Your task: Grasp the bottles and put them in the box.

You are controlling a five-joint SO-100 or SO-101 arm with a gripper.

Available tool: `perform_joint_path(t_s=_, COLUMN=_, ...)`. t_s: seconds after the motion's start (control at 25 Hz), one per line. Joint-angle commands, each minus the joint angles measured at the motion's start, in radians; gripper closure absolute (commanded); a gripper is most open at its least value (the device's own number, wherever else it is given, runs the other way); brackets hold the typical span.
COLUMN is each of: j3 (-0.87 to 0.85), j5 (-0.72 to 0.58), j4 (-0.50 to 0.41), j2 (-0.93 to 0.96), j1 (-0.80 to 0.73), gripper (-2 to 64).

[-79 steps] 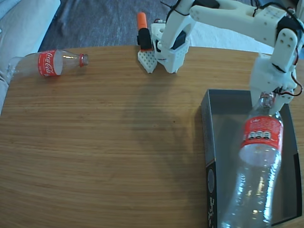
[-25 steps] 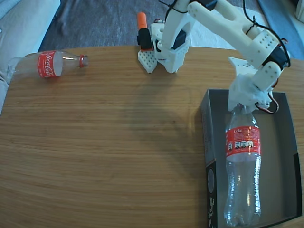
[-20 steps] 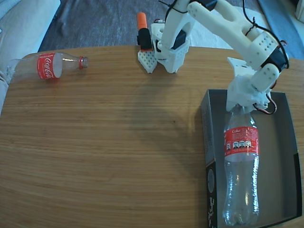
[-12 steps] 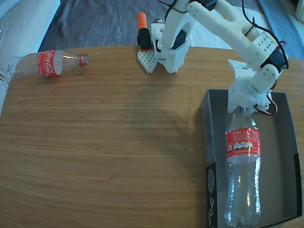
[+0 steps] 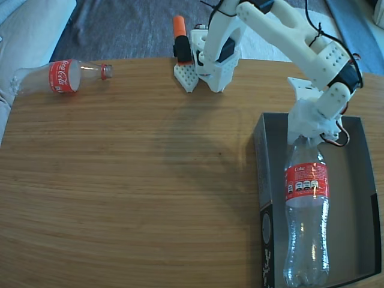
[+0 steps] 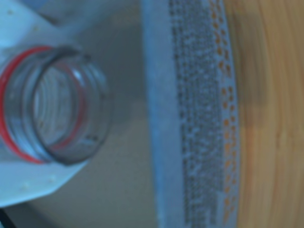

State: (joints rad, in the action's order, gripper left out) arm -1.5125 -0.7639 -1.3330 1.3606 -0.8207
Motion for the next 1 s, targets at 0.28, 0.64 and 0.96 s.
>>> perform_joint_path(t_s=0.28, j3=0.008, j5=-0.003, j4=-0.002, j2=0.074, j1=-0.005, gripper=61.7)
perform_joint_path(t_s=0.64, j3=-0.009, j5=-0.003, j4=0.000, j2=0.075, j1=0.002, gripper=59.2)
perform_joint_path(t_s=0.96, j3=-0.006, j5=0.009, j4=0.000, j2=0.077, j1=0.008, gripper=32.6)
